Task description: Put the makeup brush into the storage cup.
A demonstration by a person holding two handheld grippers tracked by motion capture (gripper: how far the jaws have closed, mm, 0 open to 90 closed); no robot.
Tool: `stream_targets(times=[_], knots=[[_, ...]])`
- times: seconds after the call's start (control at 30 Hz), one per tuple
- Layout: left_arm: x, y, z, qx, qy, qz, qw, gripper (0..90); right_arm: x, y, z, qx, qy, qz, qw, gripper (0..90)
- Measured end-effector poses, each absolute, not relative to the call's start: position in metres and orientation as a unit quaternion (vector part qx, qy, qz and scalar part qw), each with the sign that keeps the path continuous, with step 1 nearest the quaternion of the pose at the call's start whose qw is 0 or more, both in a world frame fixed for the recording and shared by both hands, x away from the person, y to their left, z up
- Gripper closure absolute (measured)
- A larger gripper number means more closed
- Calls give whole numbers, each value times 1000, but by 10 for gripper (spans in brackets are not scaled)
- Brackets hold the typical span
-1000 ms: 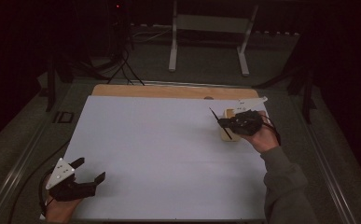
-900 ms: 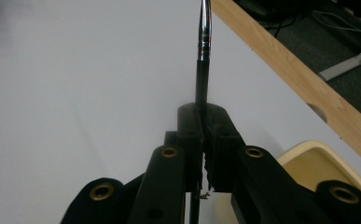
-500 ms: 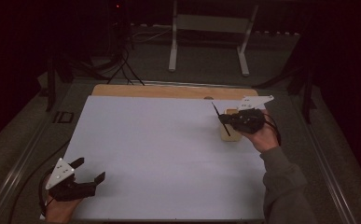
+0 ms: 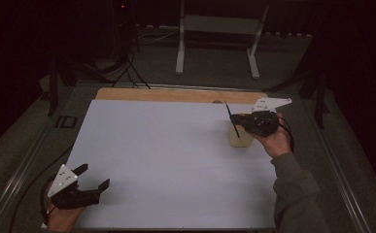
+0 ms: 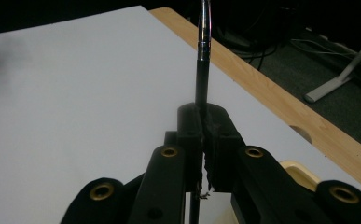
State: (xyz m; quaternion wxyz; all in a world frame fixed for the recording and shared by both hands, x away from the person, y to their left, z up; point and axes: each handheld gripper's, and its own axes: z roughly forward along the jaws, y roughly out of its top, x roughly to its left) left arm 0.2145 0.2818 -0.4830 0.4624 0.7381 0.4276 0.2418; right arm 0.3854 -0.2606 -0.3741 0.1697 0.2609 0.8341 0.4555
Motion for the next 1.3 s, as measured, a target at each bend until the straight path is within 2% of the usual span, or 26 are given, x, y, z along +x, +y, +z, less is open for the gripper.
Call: stream_targets(times=[1.3], knots=[[215, 282, -484, 739, 427, 241, 462, 69, 400, -279, -371, 335, 764, 510, 211, 854]])
